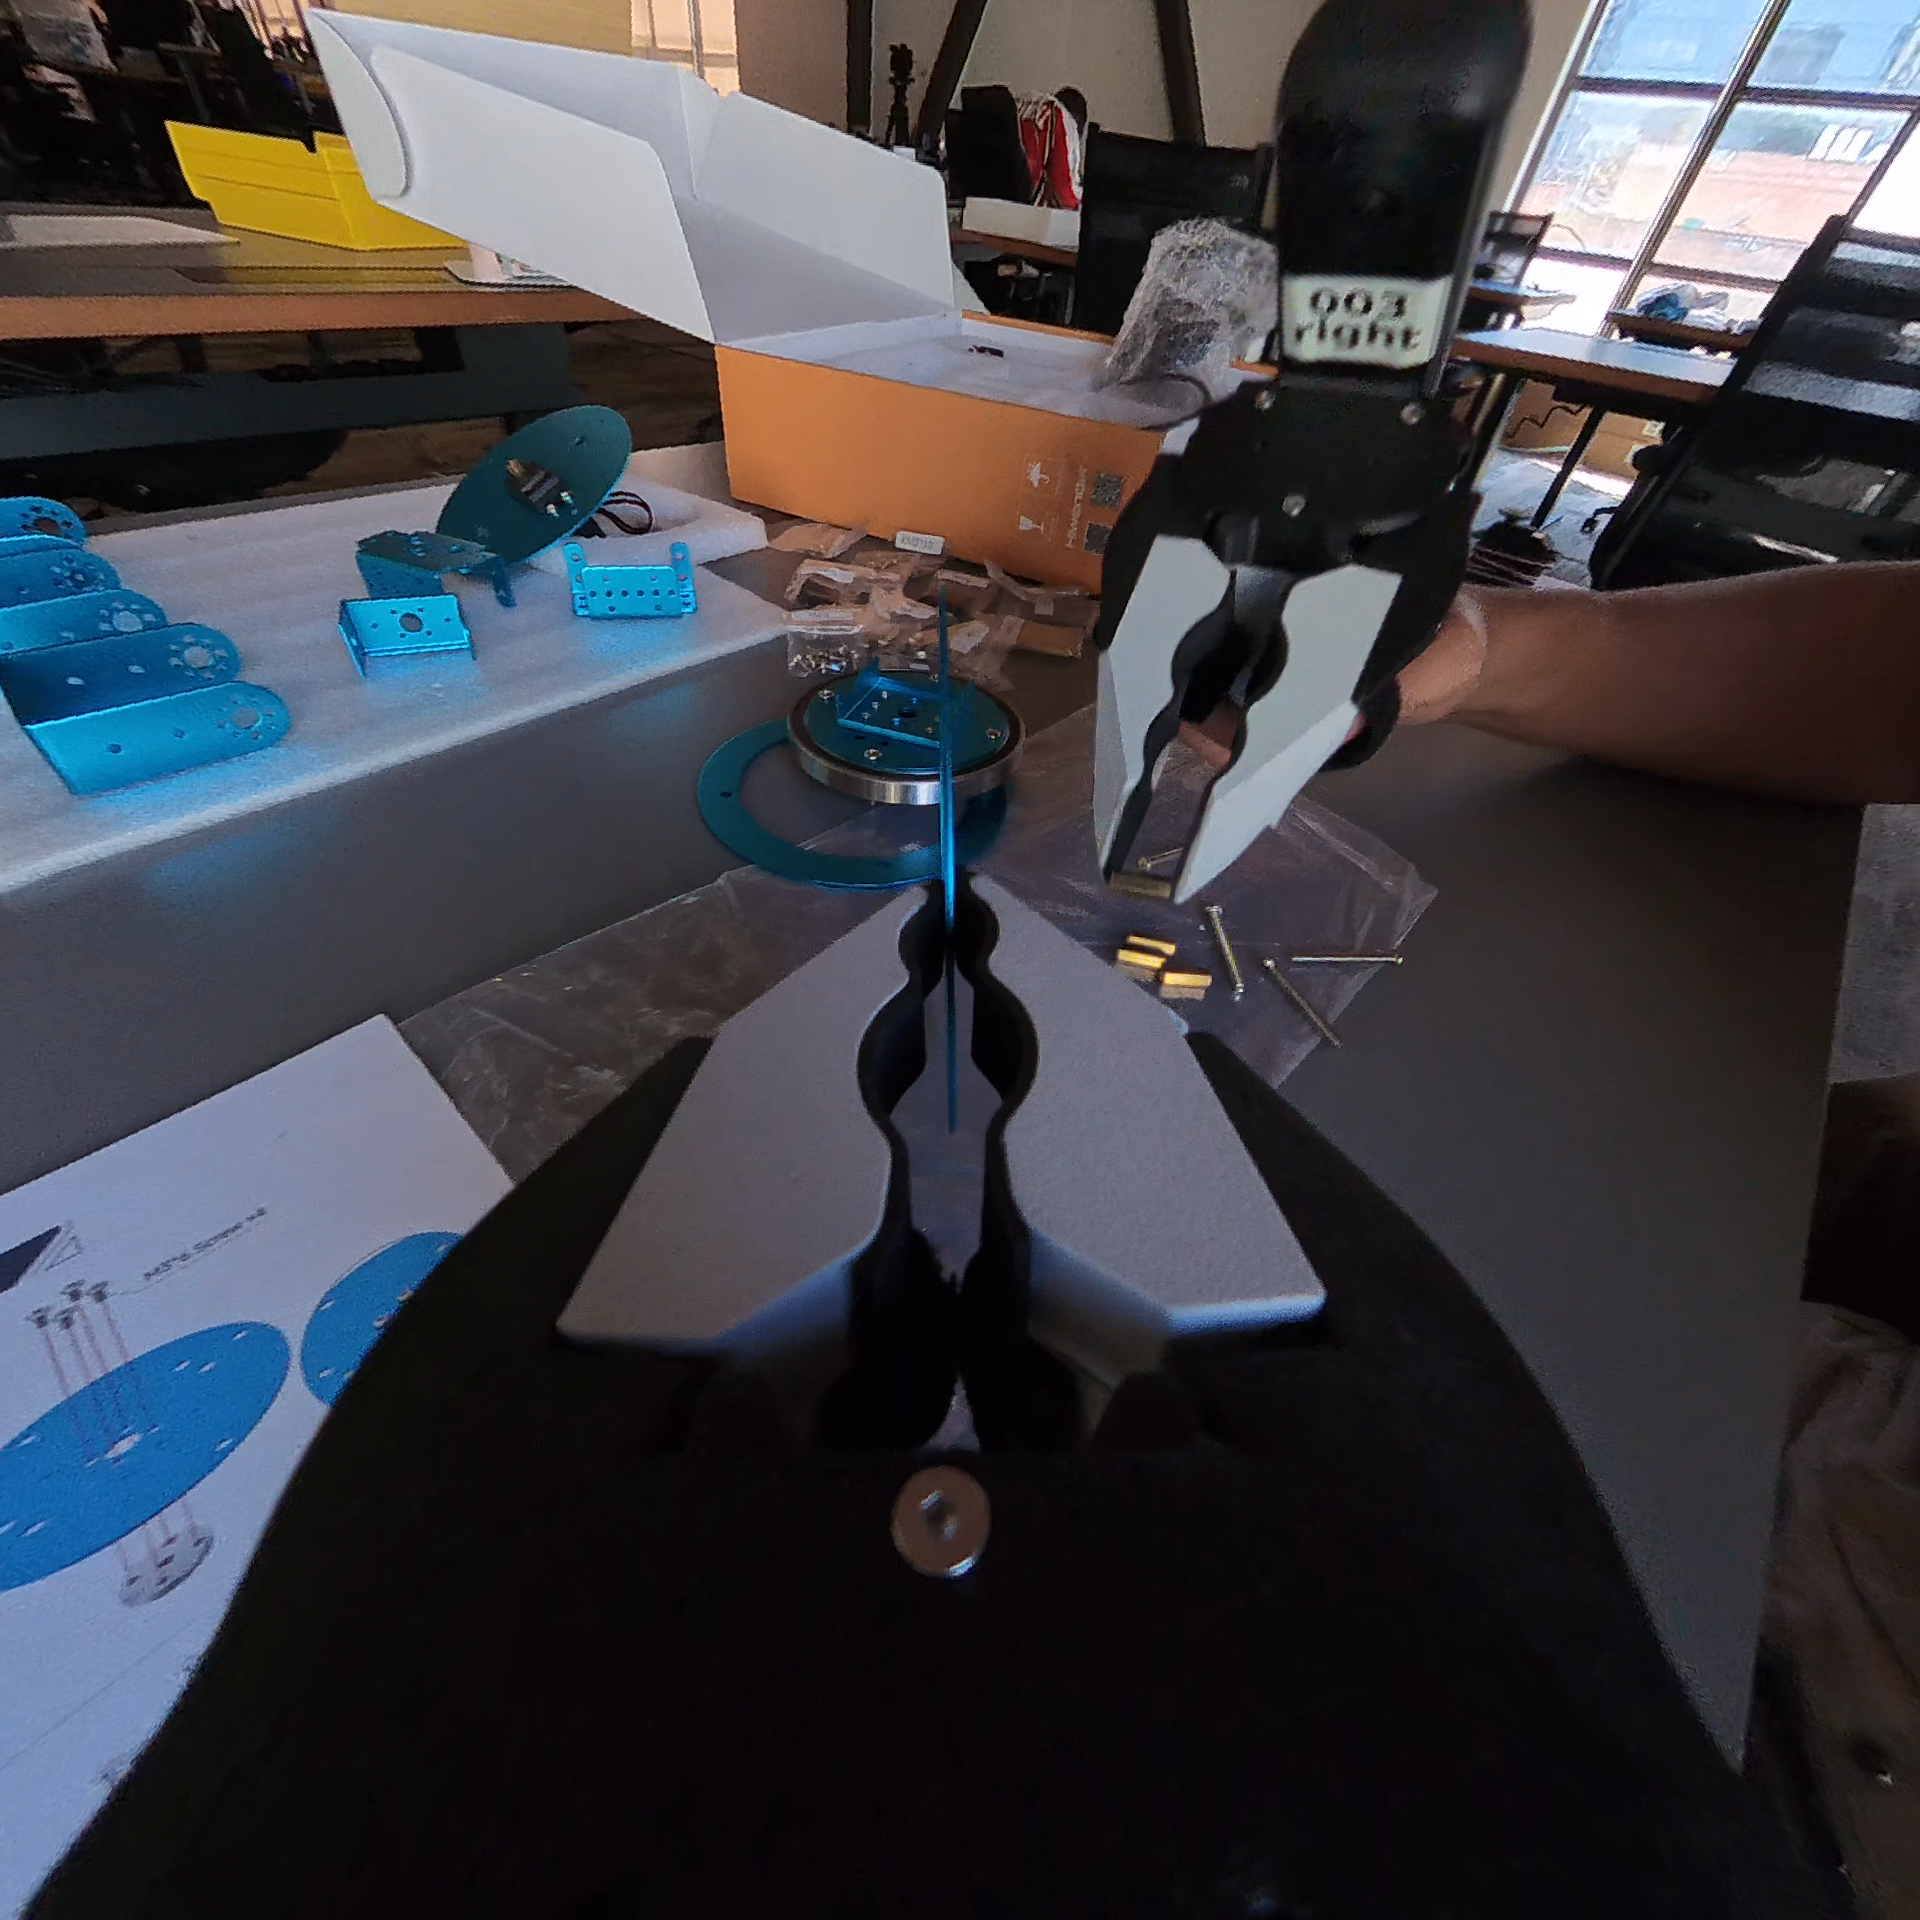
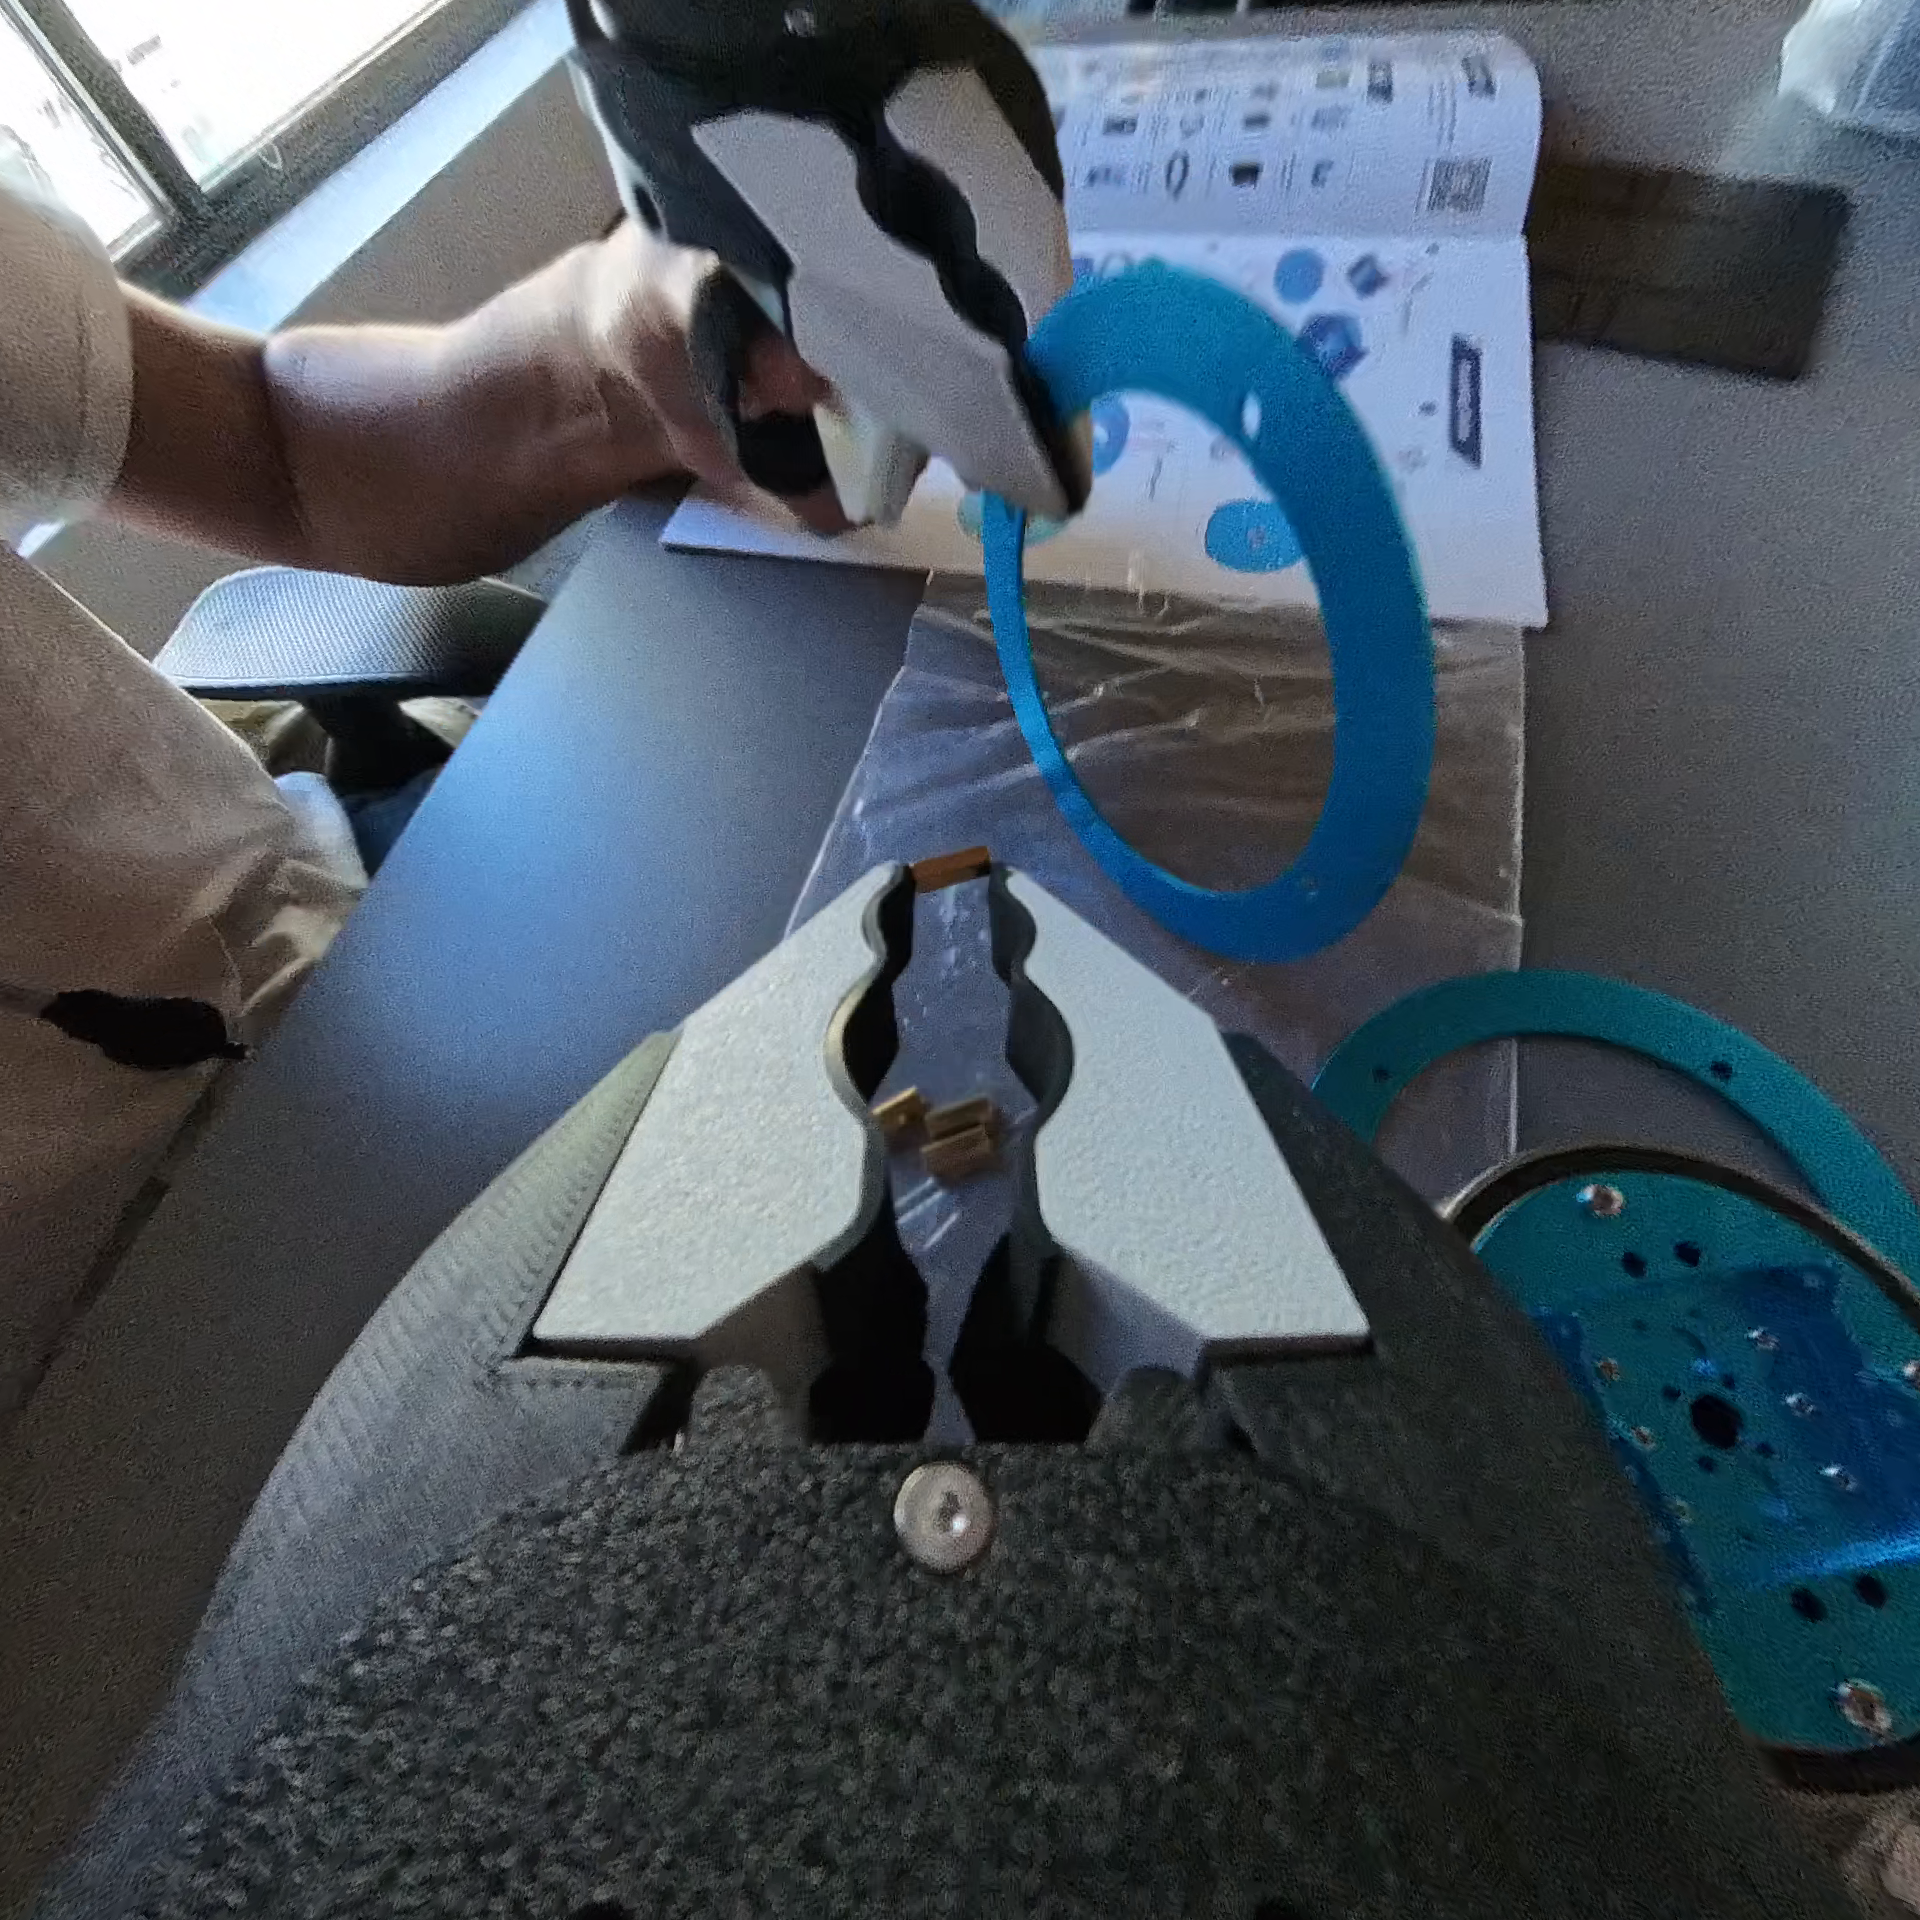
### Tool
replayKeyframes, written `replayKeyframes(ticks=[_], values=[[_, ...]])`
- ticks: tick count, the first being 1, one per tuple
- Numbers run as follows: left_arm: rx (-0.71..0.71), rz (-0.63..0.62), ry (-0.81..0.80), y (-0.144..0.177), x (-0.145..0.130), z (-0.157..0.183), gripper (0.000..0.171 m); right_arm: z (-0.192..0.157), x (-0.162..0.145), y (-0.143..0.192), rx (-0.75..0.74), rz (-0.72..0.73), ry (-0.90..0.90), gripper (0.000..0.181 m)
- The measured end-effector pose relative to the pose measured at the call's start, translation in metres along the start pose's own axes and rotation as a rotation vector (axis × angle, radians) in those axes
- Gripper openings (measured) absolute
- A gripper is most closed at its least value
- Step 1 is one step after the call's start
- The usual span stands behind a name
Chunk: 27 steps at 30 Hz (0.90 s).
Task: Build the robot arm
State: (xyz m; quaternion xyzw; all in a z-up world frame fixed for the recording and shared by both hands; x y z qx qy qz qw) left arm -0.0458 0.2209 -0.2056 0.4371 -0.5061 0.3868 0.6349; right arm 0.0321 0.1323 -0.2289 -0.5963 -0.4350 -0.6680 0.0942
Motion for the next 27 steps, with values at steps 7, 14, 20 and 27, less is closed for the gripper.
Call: replayKeyframes(ticks=[7,14,20,27], values=[[-0.137,0.055,0.173,0.001,0.009,0.003,0.000,0.010,0.073,0.012,-0.199,0.078,0.075,0.013],[-0.130,0.037,0.225,0.001,0.003,-0.002,0.000,0.025,0.070,0.006,-0.229,0.023,0.026,0.013],[-0.122,0.015,0.231,-0.001,0.001,-0.003,0.000,0.030,0.069,0.006,-0.243,0.021,-0.010,0.013],[-0.114,-0.011,0.308,-0.003,-0.005,-0.009,0.000,0.031,0.063,0.000,-0.284,-0.038,0.034,0.013]])
Point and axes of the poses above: each gripper's, where its closed fingertips meet, y back along the fingers, x out of its top, z = x × y across the jaws, the point moved 4 cm from there along y, back along the fingers, and after that the axes turned 2 degrees about z, right-handed, at the moved point
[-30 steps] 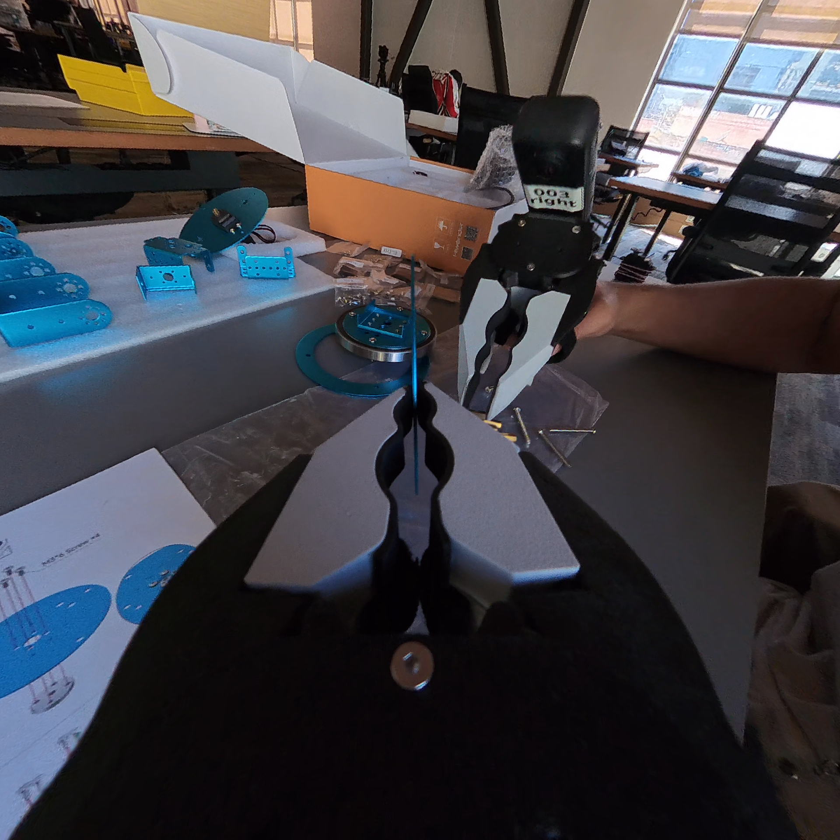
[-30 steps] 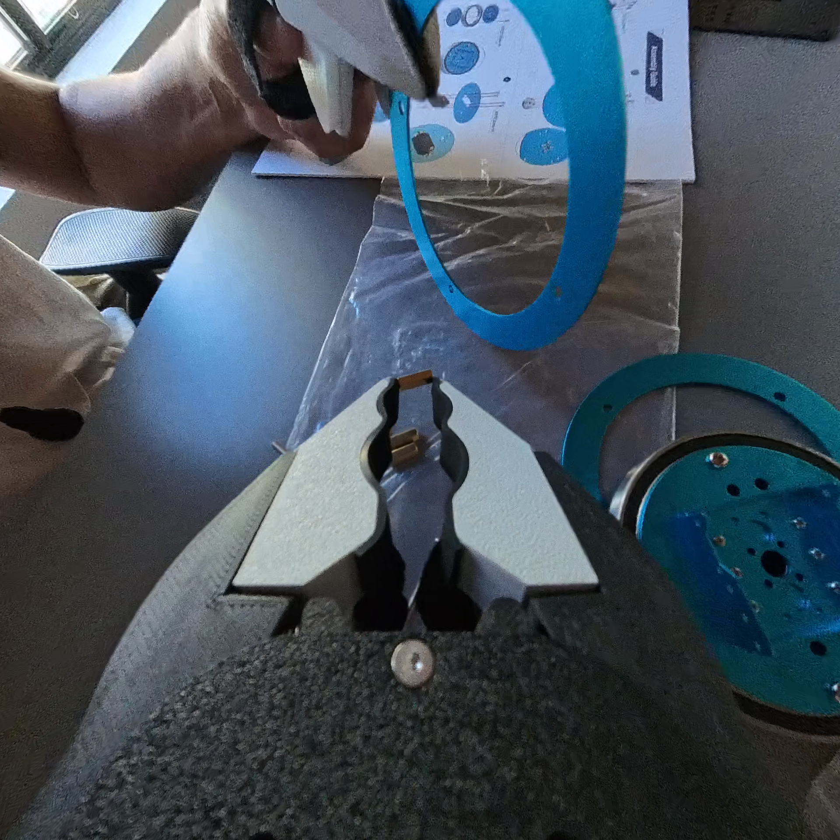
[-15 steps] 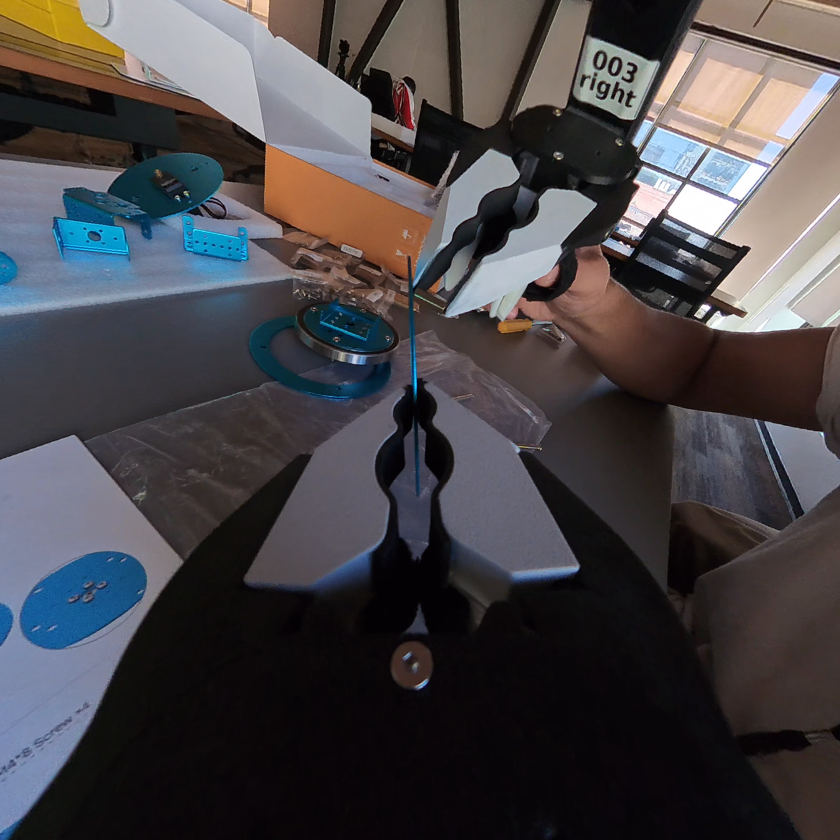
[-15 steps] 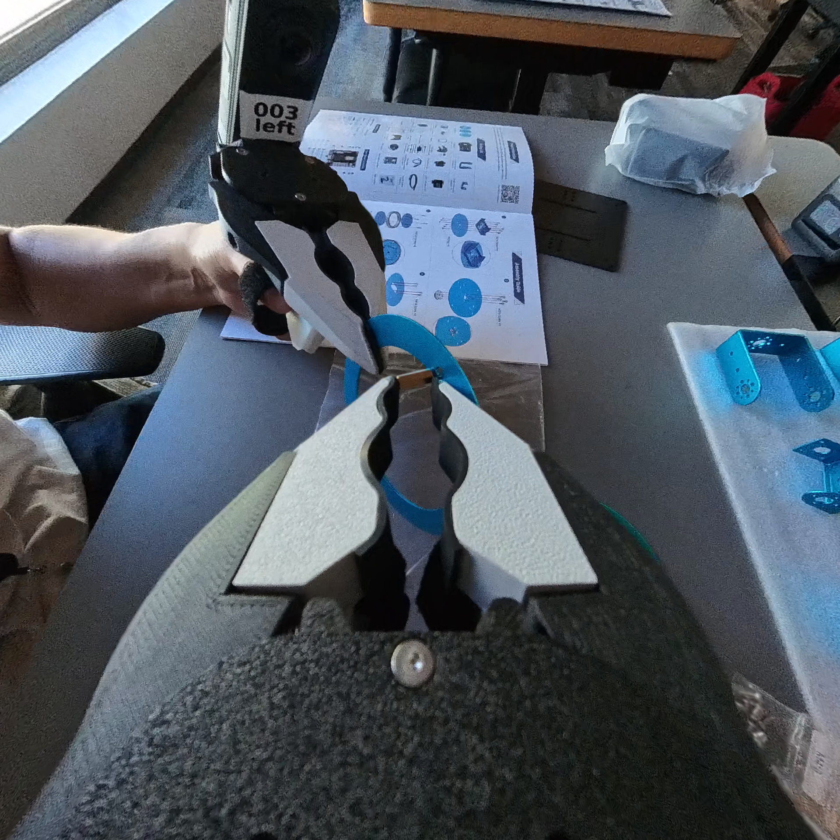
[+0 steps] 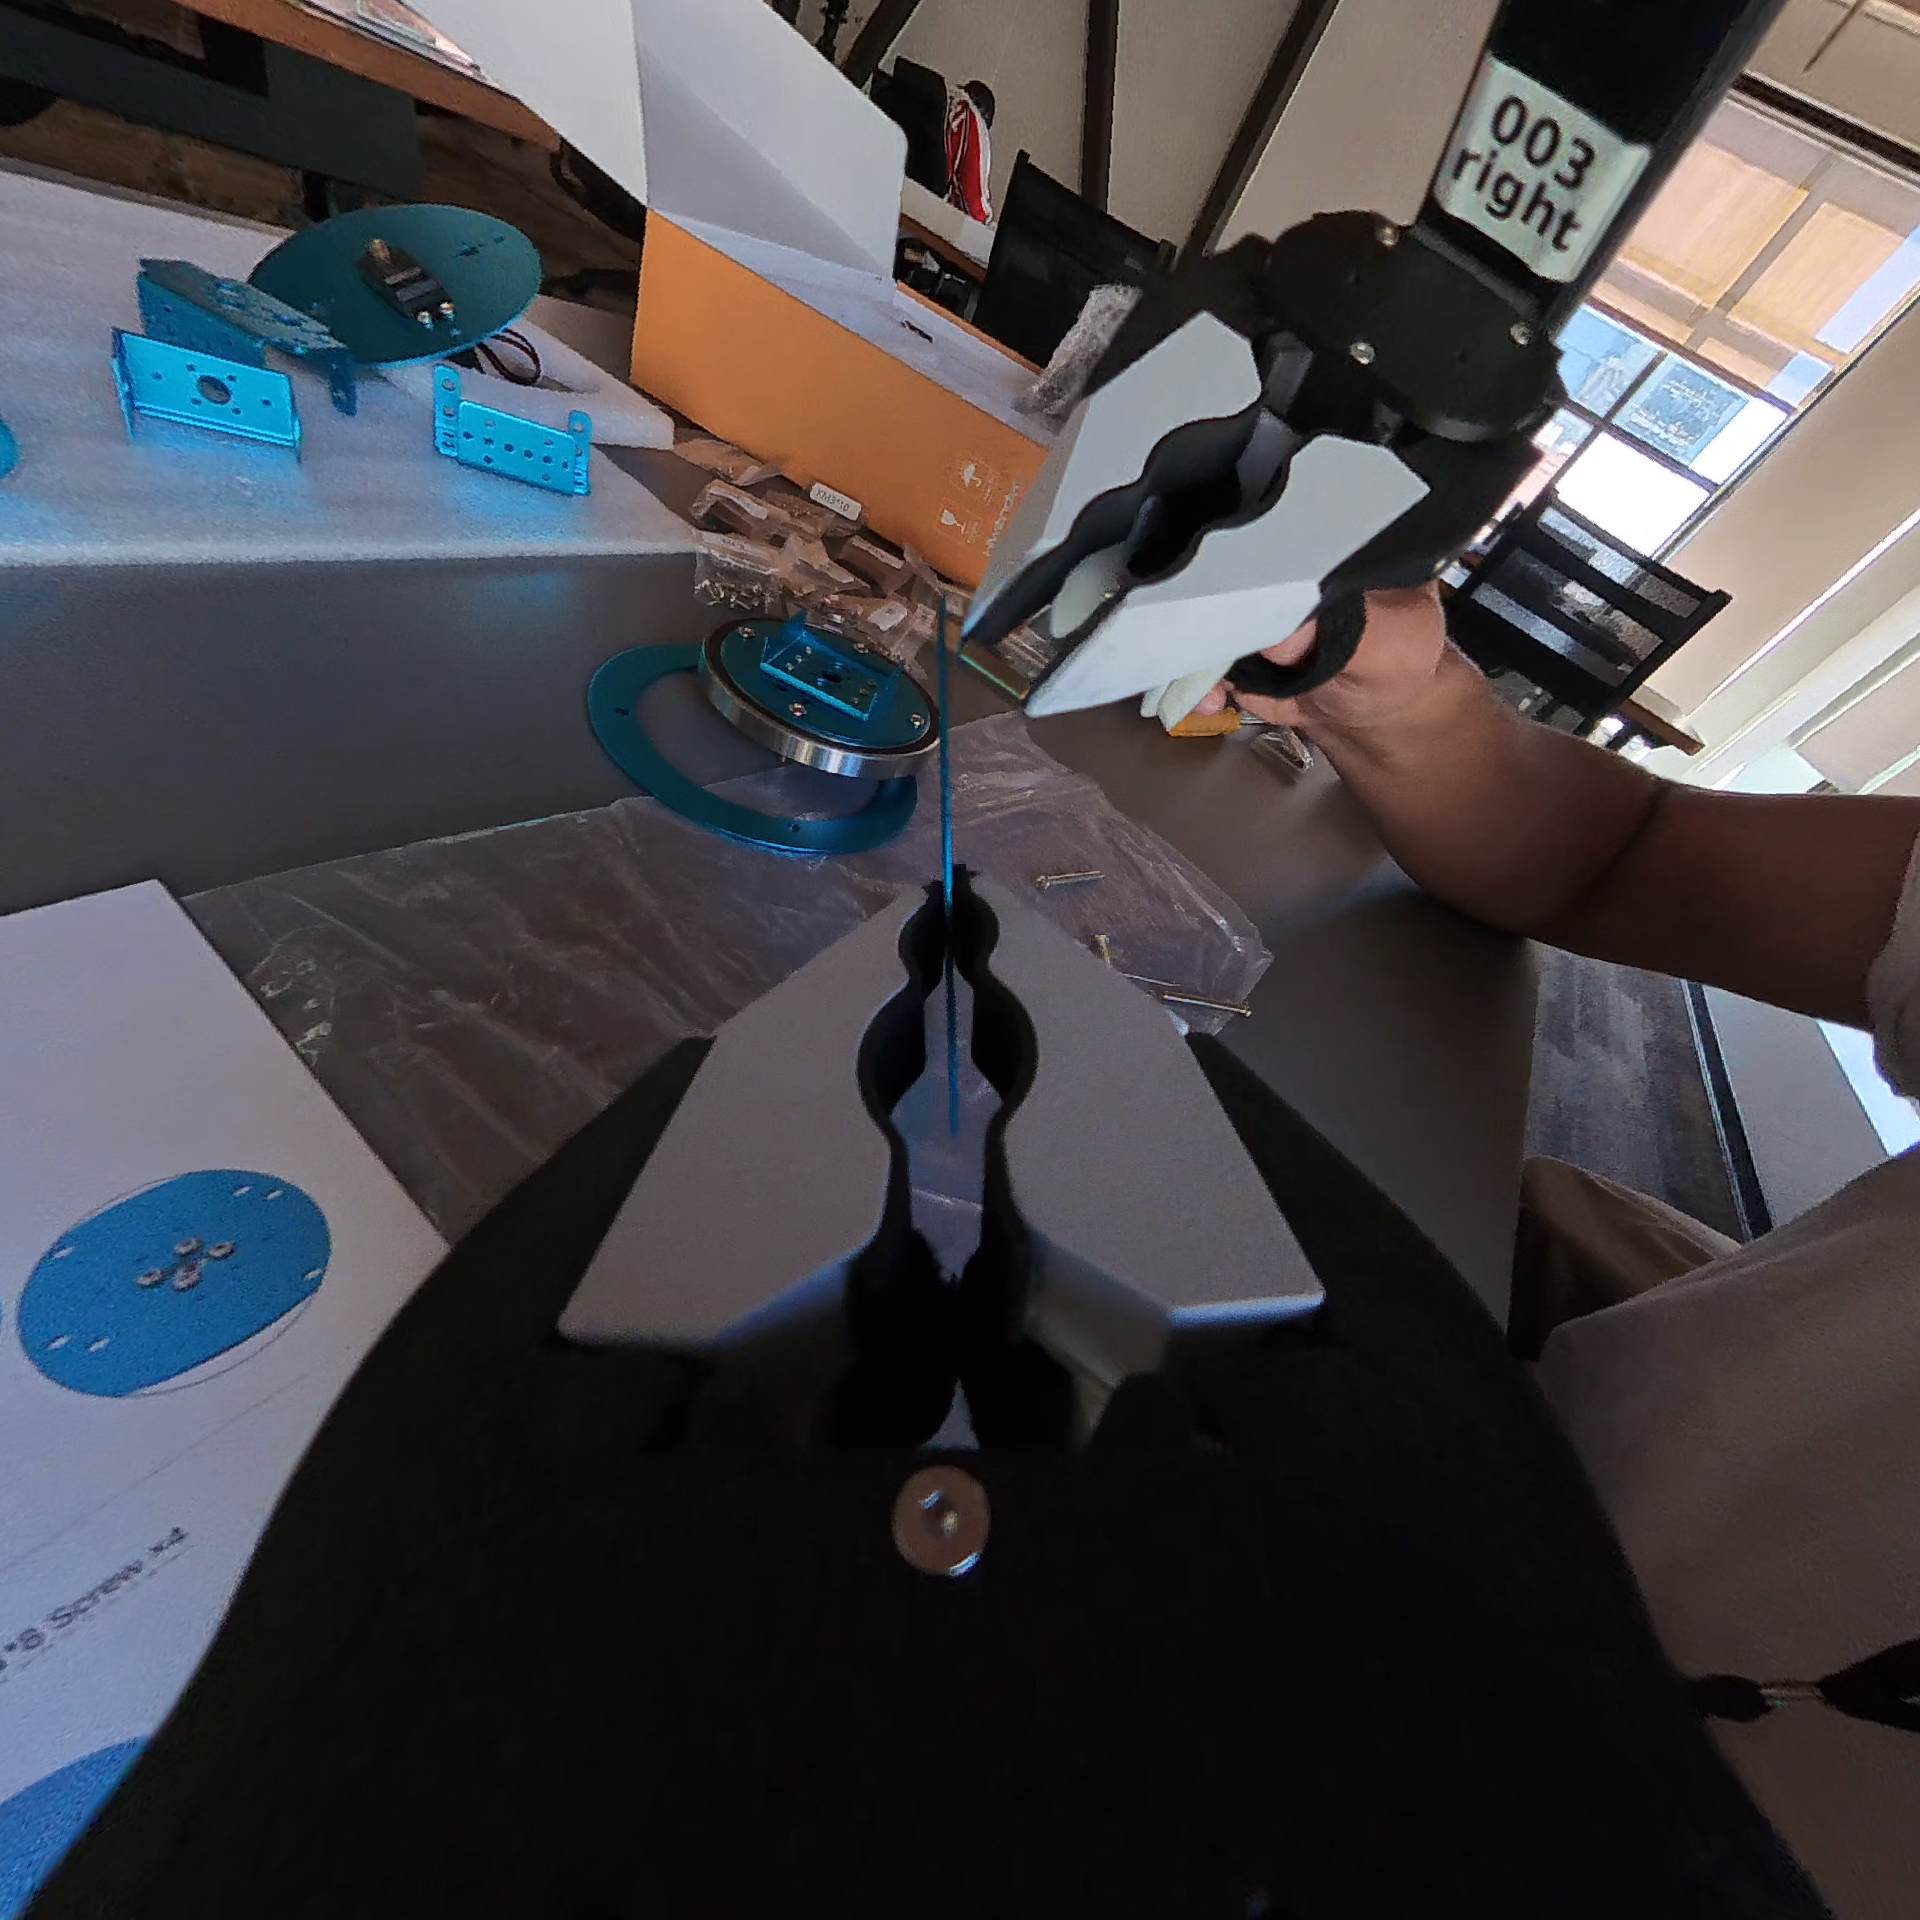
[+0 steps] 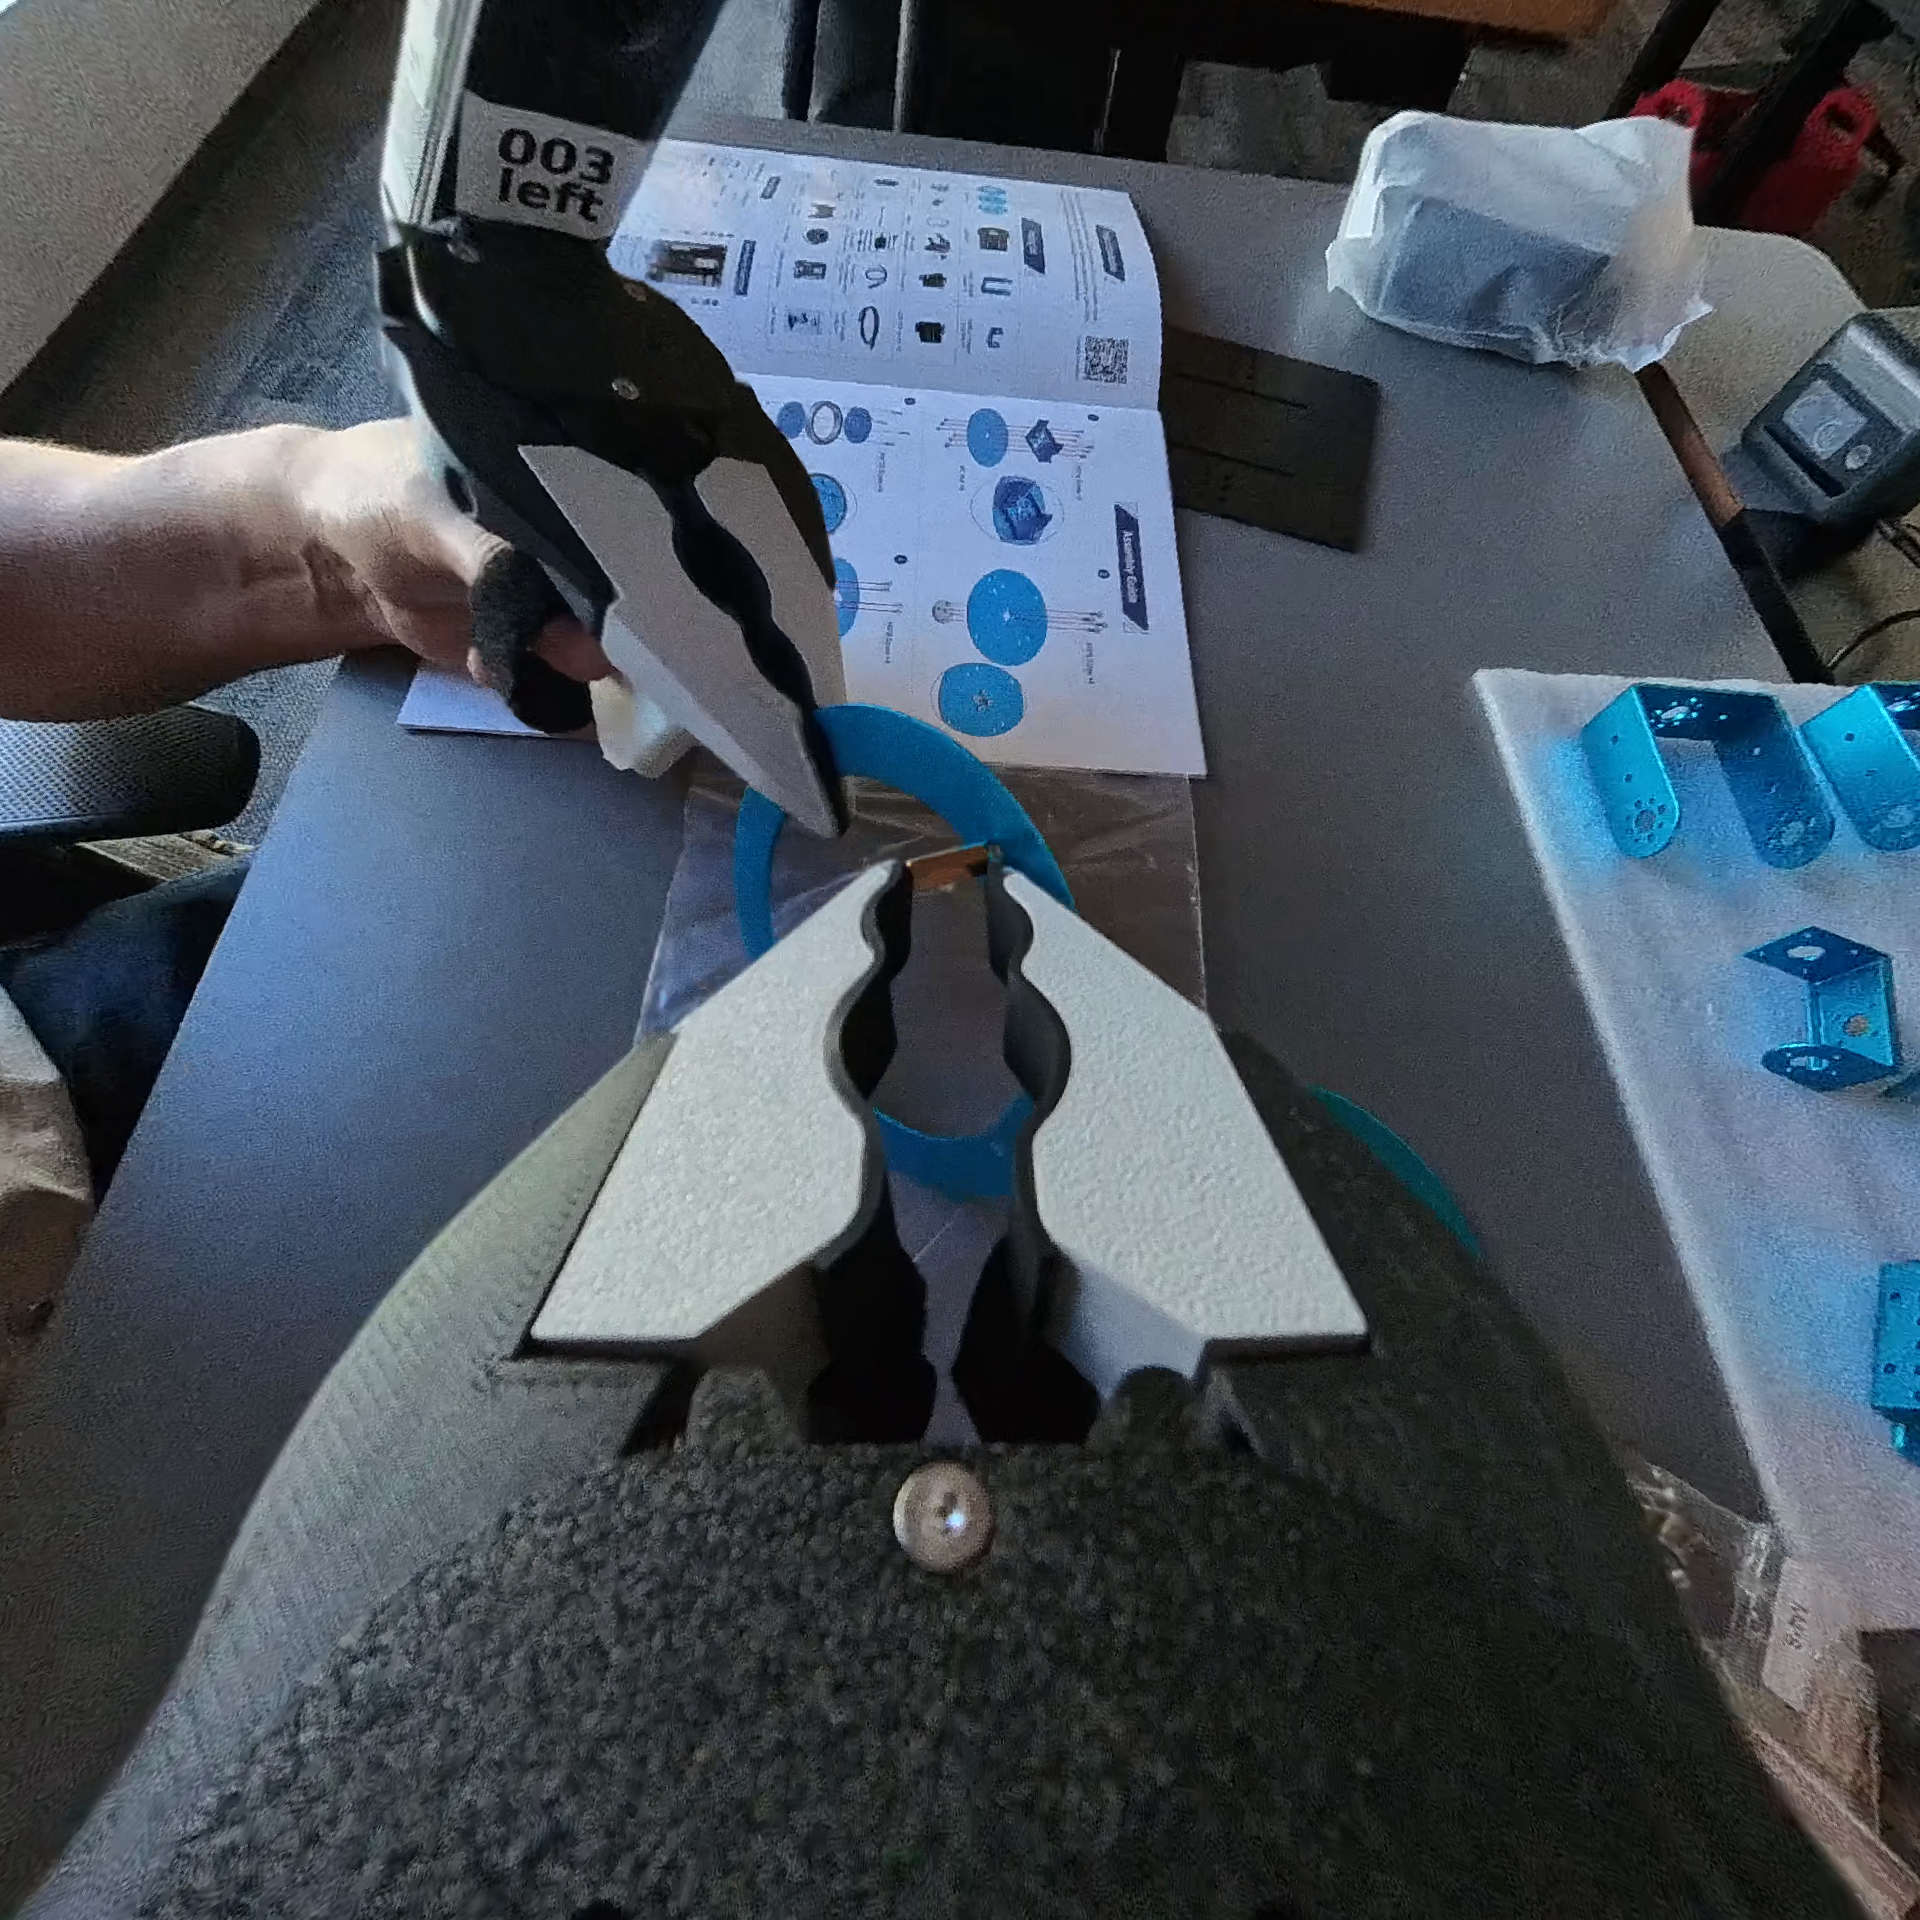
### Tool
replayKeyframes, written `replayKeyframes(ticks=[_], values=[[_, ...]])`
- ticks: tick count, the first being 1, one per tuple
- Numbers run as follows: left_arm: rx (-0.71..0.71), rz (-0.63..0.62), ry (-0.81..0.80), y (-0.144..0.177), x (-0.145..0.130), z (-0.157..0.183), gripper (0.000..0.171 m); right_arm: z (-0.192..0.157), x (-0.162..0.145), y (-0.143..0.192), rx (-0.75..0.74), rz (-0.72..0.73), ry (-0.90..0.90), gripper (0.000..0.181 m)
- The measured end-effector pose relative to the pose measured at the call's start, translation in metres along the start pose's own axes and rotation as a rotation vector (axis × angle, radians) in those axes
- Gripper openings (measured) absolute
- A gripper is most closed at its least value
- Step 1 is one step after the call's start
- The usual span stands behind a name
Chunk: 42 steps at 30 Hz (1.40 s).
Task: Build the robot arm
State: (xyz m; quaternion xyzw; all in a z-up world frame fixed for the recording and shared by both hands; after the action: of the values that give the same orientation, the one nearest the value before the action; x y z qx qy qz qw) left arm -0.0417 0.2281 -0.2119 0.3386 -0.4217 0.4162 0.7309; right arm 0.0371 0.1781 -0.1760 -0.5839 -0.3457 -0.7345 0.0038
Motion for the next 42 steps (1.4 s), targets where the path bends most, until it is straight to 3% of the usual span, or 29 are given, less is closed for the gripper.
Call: replayKeyframes(ticks=[4,8,9,13,15,17,21,23,27,29,33,36,42], values=[[0.084,0.015,0.054,0.006,0.002,-0.017,0.000,-0.003,-0.025,-0.005,0.028,-0.104,0.036,0.013],[0.166,0.075,-0.090,0.015,0.013,-0.017,0.000,-0.011,-0.076,-0.012,0.156,-0.242,0.138,0.013],[0.179,0.090,-0.142,0.017,0.016,-0.013,0.000,-0.008,-0.085,-0.014,0.135,-0.261,0.174,0.002],[0.268,0.093,-0.331,0.015,0.019,-0.006,0.000,0.005,-0.086,-0.014,-0.113,-0.166,0.554,0.000],[0.286,0.075,-0.341,0.013,0.016,-0.007,0.000,0.007,-0.082,-0.012,-0.261,-0.120,0.694,0.000],[0.306,0.069,-0.336,0.015,0.015,-0.010,0.000,0.004,-0.087,-0.015,-0.270,-0.180,0.746,0.000],[0.328,0.105,-0.328,0.021,0.020,-0.013,0.000,-0.004,-0.075,-0.019,-0.115,-0.207,0.462,0.000],[0.369,0.121,-0.344,0.025,0.022,-0.017,0.000,0.002,-0.066,-0.022,-0.065,-0.255,0.253,0.018],[0.486,0.096,-0.396,0.030,0.022,-0.028,0.000,0.001,-0.062,-0.028,0.050,-0.462,-0.113,0.020],[0.501,0.097,-0.385,0.031,0.022,-0.030,0.000,0.001,-0.062,-0.031,0.040,-0.553,-0.230,0.017],[0.489,0.139,-0.334,0.037,0.026,-0.032,0.000,-0.008,-0.075,-0.035,0.032,-0.736,-0.340,0.025],[0.450,0.164,-0.297,0.039,0.027,-0.030,0.000,-0.004,-0.069,-0.040,-0.003,-0.709,-0.356,0.011],[0.409,0.179,-0.263,0.039,0.028,-0.027,0.000,-0.009,-0.073,-0.041,0.010,-0.744,-0.311,0.005]])
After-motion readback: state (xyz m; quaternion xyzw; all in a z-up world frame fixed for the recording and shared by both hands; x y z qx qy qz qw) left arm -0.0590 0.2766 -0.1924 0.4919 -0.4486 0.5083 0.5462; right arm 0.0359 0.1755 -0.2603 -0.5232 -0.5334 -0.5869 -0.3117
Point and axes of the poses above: each gripper's, where its closed fingertips meet, y back along the fingers, x out of its top, z = x × y across the jaws, the point moved 4 cm from there along y, back along the fingers, and after that the axes turned 2 degrees about z, right-handed, at the moved point
